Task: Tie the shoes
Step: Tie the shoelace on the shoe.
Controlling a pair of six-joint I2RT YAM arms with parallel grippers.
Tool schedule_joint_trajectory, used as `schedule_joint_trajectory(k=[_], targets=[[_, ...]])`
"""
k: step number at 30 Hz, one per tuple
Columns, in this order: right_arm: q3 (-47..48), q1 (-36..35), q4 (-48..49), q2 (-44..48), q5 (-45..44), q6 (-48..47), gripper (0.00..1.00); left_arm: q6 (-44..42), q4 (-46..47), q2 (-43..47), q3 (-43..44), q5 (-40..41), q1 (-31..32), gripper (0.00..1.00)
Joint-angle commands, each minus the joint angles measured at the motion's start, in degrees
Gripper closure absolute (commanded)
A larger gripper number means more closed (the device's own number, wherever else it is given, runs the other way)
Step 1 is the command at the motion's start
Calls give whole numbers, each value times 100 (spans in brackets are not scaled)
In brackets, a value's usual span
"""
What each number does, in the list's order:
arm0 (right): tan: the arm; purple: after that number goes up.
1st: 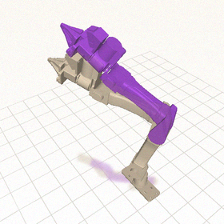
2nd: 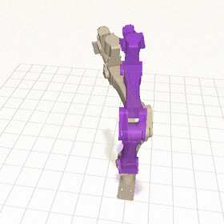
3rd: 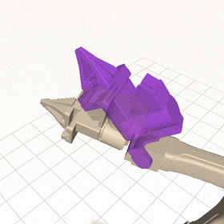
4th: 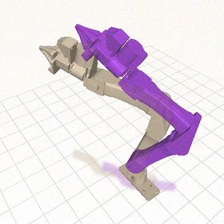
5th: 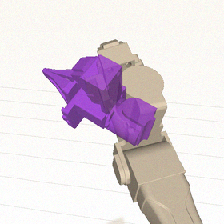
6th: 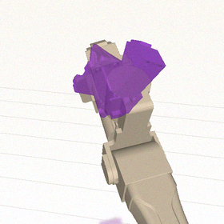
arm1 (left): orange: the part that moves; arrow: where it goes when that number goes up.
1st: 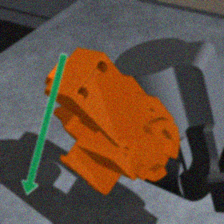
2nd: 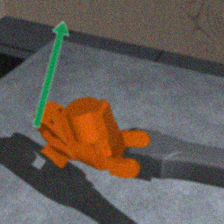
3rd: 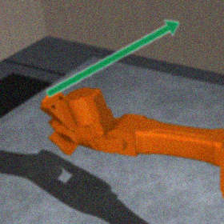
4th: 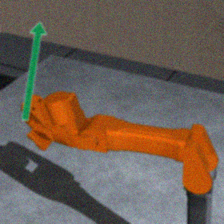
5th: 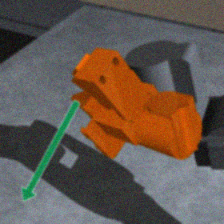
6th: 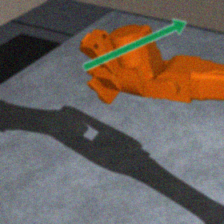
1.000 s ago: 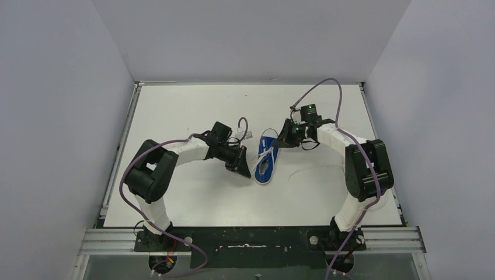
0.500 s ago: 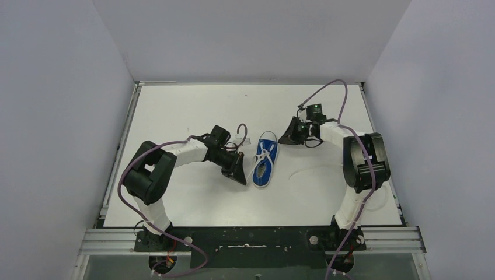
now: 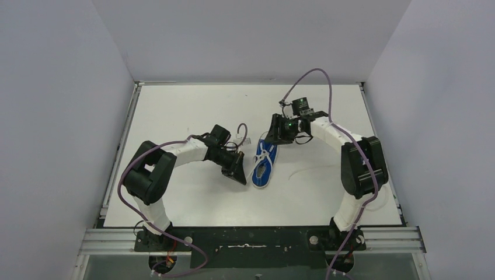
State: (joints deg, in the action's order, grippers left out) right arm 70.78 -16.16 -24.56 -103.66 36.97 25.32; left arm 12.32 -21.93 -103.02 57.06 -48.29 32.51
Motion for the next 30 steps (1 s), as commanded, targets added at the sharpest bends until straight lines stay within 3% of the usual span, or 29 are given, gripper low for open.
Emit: schedule_joint_trajectory(k=[1,7,30], targets=[[415,-626,-580,276,-763,-341,56,-88,-4,178,220,-255,-26,100],[769,-980,-981,63,-1219,-698,65,-54,93,214,165,-258,-4,100],[1514,-1623,-1759,-379,-2044,-1471,65,7,259,263,51,-304,-4,100]])
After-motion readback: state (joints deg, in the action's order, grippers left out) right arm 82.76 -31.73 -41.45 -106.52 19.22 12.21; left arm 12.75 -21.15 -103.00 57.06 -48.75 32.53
